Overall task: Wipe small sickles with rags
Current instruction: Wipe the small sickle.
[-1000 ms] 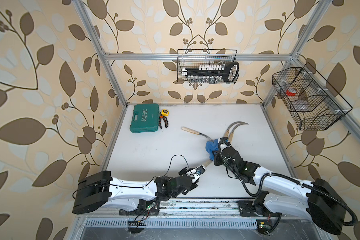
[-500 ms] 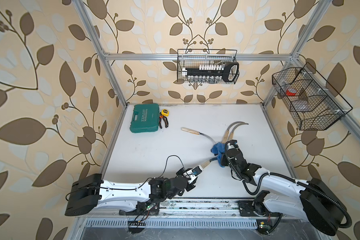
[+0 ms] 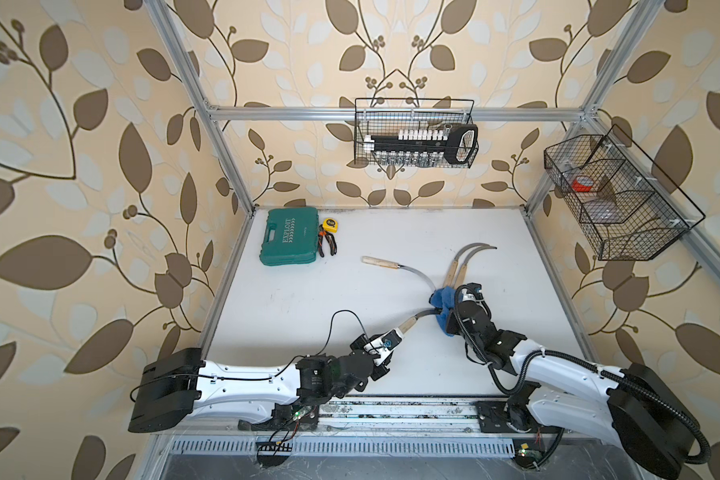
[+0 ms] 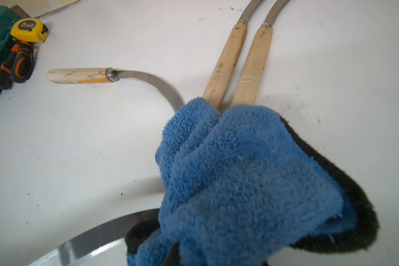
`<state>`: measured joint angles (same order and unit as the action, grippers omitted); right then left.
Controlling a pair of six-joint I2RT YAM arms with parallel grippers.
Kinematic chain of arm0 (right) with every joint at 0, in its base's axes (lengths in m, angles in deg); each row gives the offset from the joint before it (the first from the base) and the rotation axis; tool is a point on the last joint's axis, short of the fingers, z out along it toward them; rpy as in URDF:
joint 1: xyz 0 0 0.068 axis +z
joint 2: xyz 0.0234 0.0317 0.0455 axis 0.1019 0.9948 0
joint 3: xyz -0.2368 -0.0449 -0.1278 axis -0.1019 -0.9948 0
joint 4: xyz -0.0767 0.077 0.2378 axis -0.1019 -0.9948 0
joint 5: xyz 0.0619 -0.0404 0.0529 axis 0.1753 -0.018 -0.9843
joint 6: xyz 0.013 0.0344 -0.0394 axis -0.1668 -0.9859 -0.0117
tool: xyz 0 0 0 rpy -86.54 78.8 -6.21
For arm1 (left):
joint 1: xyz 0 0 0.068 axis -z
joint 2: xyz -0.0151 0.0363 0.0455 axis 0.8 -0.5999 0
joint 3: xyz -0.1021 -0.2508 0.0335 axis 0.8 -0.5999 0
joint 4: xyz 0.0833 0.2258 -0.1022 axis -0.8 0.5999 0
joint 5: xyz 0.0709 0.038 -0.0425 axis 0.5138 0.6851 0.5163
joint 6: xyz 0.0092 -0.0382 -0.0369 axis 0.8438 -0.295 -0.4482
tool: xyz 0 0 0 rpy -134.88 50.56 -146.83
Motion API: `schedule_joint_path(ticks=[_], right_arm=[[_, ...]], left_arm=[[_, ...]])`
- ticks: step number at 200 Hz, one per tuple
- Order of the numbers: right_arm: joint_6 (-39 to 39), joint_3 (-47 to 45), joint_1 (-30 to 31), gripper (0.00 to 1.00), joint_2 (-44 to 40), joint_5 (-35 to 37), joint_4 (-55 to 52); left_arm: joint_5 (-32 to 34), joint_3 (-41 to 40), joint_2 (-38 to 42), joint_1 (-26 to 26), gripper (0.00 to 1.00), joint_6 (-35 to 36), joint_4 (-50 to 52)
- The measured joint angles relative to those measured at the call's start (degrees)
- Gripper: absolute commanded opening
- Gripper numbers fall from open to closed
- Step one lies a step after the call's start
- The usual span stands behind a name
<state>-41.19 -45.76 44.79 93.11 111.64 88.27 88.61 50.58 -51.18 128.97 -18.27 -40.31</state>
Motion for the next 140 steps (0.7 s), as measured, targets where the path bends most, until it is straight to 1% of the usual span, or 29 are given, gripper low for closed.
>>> schedule_joint_path(ticks=[24,54,74,98,112,124,140], right_arm=[[1.38,2.84,5.86,0.00,1.38,-0.57,-0.44],[4.33,10.86,15.63,0.00,5.29,0.46,-0.79],[5.70,13.14,18.56,0.00,6.88,1.81,-0.74],[5.66,13.51,18.60,0.00,8.52,3.21,-0.76],[5.07,13.35,17.00,0.00,8.98,3.32,-0.92],[4.15,12.20,13.73,0.00,8.92,2.80,-0.61],[2.62,8.66,7.56,0.00,8.20,2.69,-0.66]], left_arm=[[0.00,0.00,0.02,0.00,0.00,-0.02,0.00],[0.33,0.00,0.00,-0.04,0.00,-0.04,0.02],[1.33,0.00,-0.02,-0.04,0.00,-0.24,0.15],[1.60,0.00,-0.11,-0.04,0.00,-0.55,1.16],[1.62,-0.04,-0.11,-0.04,0.00,-0.57,1.31],[1.64,-0.13,-0.09,-0.04,0.00,-0.57,0.83],[1.51,-0.33,0.07,-0.02,0.00,-0.57,0.44]])
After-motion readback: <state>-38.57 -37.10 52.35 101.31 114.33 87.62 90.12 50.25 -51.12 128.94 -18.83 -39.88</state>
